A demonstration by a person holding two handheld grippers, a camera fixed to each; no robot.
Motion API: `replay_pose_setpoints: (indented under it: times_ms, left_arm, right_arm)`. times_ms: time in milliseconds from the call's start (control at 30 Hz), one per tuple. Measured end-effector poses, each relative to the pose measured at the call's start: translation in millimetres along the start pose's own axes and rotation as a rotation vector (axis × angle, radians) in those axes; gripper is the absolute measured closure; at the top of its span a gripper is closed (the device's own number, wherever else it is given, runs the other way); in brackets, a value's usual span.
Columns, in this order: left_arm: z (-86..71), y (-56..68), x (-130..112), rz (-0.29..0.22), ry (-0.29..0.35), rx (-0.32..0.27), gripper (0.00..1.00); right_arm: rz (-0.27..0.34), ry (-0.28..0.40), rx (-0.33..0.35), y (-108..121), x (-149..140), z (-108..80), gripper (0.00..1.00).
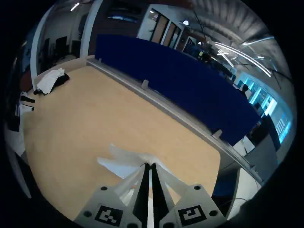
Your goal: Fold towel
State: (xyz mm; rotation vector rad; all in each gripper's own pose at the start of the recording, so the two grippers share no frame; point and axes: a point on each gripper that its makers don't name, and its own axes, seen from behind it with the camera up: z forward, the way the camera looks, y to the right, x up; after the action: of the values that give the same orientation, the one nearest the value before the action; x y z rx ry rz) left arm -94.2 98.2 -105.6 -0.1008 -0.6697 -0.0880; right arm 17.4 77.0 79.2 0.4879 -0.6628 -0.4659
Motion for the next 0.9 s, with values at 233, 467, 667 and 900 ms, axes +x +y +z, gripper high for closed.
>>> replay_pose_setpoints:
  times_ms: [233,467,667,900]
  left_arm:
    - [-0.7,6.5,4,0.007,0.000,0.000,0.11]
    - [-2.0,14.1,6,0.021,-0.002,-0.004,0.11]
    - [-1.9,21.5,6,0.029,-0.004,-0.016,0.11]
    - [-2.6,28.3,7,0.040,-0.005,-0.032,0.11]
  right_arm:
    - [0.029,-0.014,-0.008,15,-18,-5.9,0.96]
    - [0.044,-0.036,-0.012,17,-41,-12.5,0.96]
    - [0.071,-0.048,-0.023,18,-60,-26.6,0.97]
    - [0.120,-0.090,-0.044,18,-100,-45.9,0.97]
